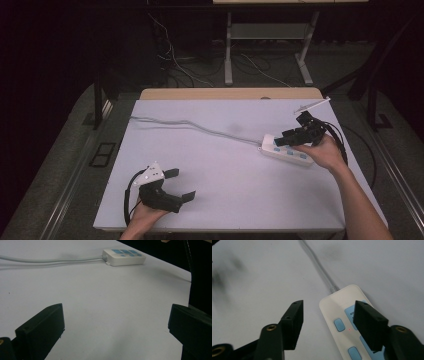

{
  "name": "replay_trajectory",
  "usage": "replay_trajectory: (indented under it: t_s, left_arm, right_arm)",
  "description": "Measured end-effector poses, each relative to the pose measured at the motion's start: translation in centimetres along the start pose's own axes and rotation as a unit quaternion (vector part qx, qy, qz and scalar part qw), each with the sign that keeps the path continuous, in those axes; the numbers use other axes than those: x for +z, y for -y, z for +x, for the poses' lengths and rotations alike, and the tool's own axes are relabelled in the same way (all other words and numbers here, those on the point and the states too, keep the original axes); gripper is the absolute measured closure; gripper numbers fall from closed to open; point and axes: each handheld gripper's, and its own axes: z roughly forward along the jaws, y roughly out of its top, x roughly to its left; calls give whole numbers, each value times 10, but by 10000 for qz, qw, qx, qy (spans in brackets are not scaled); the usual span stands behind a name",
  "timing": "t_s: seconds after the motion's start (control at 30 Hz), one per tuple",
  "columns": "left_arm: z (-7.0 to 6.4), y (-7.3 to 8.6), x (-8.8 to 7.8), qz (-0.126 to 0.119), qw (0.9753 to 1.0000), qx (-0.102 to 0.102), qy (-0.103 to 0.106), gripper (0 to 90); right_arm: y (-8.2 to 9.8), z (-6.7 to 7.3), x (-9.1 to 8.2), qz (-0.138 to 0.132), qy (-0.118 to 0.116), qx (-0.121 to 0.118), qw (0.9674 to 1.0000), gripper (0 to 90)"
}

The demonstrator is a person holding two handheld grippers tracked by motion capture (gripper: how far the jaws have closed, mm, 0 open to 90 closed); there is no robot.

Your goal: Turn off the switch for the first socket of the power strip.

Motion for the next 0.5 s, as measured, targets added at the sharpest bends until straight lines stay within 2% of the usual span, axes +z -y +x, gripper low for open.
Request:
replay_trajectory:
  t_s: [0.33, 0.5]
  left_arm:
    - [0, 0, 0, 5, 10000, 15, 1, 0]
    - [1, 0, 0, 15, 10000, 28, -9, 0]
  right_arm:
    - [0, -7, 8, 119, 115, -102, 9998, 669]
    - [0, -11, 14, 156, 34, -113, 9998, 778]
